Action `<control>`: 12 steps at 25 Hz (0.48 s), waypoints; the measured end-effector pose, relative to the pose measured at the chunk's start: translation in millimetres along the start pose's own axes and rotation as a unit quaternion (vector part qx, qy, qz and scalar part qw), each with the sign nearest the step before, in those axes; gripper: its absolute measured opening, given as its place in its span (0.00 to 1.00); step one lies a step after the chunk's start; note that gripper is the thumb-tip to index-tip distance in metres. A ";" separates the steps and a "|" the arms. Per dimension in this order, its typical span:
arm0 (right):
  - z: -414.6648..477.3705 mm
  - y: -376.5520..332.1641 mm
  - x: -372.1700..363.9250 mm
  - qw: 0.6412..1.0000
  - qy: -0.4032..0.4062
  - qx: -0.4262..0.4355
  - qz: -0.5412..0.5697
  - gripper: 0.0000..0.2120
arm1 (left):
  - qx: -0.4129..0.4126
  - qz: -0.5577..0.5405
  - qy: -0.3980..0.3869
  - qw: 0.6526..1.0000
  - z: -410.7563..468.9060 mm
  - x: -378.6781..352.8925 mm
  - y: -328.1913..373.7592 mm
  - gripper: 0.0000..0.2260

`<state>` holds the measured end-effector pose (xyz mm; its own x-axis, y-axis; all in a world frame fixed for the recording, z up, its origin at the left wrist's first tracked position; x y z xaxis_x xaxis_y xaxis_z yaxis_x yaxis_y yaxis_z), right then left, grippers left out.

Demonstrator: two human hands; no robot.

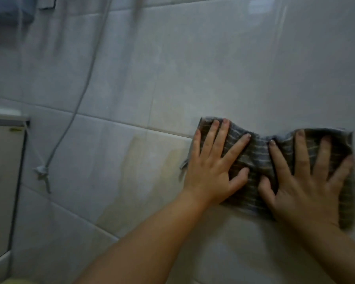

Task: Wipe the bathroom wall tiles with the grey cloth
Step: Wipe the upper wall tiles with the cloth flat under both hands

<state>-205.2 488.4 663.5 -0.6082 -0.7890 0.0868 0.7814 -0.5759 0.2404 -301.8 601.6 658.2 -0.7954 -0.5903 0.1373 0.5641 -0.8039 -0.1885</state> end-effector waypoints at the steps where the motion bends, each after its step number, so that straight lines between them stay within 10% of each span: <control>1: 12.8 -11.4 -1.8 1.000 0.001 -0.007 0.009 0.32 | 0.023 0.007 -0.002 1.000 4.2 1.7 -18.5 0.31; 12: 67.1 -168.8 -35.7 0.996 -0.020 0.085 0.029 0.31 | 0.140 0.024 0.017 0.990 -29.9 14.3 -178.8 0.31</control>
<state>-324.8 628.1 684.7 -0.5710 -0.8084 0.1430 0.7824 -0.4831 0.3930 -420.5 739.1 664.9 -0.7709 -0.6288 0.1017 0.6365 -0.7668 0.0835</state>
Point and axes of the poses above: each hand's wrist, its own z-axis towards the middle knuckle, its own x-axis out of the back of the hand, y = z × x, the point moved 9 cm from there along z, towards the middle knuckle, and after that the axes turned 3 degrees about -x, right-handed, at the moved point
